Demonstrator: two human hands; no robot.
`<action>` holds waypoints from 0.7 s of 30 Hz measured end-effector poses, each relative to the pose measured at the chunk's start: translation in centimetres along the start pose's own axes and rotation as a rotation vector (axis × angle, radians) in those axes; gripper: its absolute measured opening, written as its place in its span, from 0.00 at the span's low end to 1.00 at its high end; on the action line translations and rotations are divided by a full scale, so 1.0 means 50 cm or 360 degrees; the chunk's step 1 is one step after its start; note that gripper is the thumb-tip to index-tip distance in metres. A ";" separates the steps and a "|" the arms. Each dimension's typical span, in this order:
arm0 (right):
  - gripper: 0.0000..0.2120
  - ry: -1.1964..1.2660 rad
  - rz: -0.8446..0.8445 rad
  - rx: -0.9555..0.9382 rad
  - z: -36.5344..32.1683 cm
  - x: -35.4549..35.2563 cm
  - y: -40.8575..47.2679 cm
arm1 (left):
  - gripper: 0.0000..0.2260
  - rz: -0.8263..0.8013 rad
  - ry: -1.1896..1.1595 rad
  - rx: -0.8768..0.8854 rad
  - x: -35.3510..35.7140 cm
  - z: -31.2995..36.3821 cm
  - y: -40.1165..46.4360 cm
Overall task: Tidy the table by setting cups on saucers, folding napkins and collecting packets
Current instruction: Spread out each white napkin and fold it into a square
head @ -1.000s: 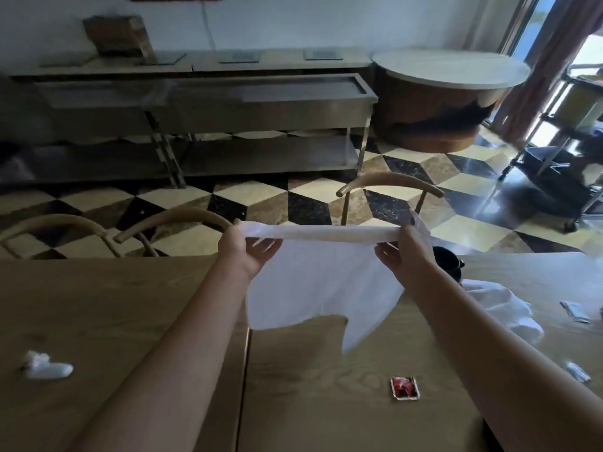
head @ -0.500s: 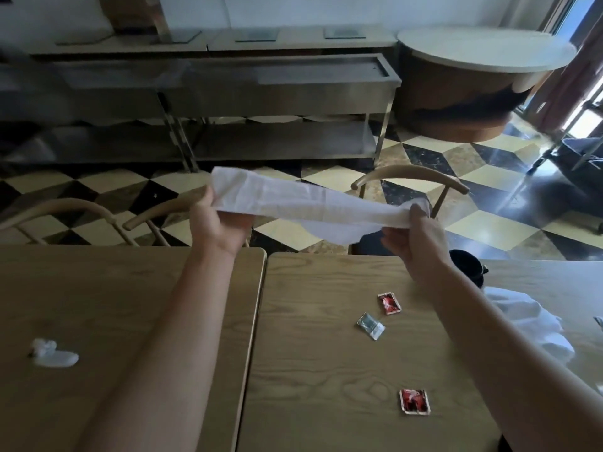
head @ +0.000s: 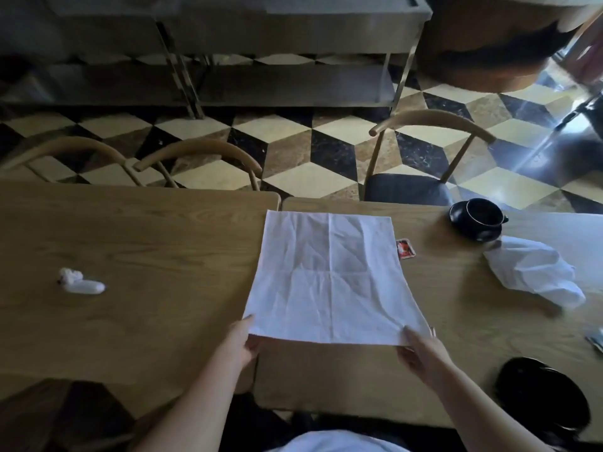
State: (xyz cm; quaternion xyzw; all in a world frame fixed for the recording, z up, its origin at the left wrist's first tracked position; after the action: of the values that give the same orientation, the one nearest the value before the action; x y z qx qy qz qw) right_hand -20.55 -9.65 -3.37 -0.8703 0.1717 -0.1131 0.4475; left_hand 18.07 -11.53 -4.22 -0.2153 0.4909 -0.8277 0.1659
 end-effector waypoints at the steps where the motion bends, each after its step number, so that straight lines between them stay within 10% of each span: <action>1: 0.02 -0.0011 0.0009 0.0045 0.040 -0.018 -0.004 | 0.09 0.0044 0.0070 -0.0033 -0.028 -0.027 0.000; 11: 0.03 -0.0022 0.0135 0.0316 0.262 -0.124 -0.096 | 0.02 0.0192 0.0496 -0.0104 -0.205 -0.162 -0.027; 21: 0.05 -0.0114 0.0156 -0.0348 0.024 -0.093 -0.083 | 0.06 0.0001 0.0556 0.0573 -0.112 0.014 -0.034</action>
State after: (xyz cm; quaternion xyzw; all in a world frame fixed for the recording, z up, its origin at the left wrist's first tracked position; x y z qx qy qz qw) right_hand -23.55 -4.64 -0.86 -0.9080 0.2091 -0.0405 0.3608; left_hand 23.10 -8.52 -3.52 -0.0359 0.3568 -0.9264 0.1146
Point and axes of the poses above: each hand's wrist, its own y-axis towards the middle knuckle, its own x-axis out of the palm, z = x × y, the point moved 6 cm from there along y, towards the middle knuckle, and after that the axes turned 8 degrees about -z, right-handed, at the moved point
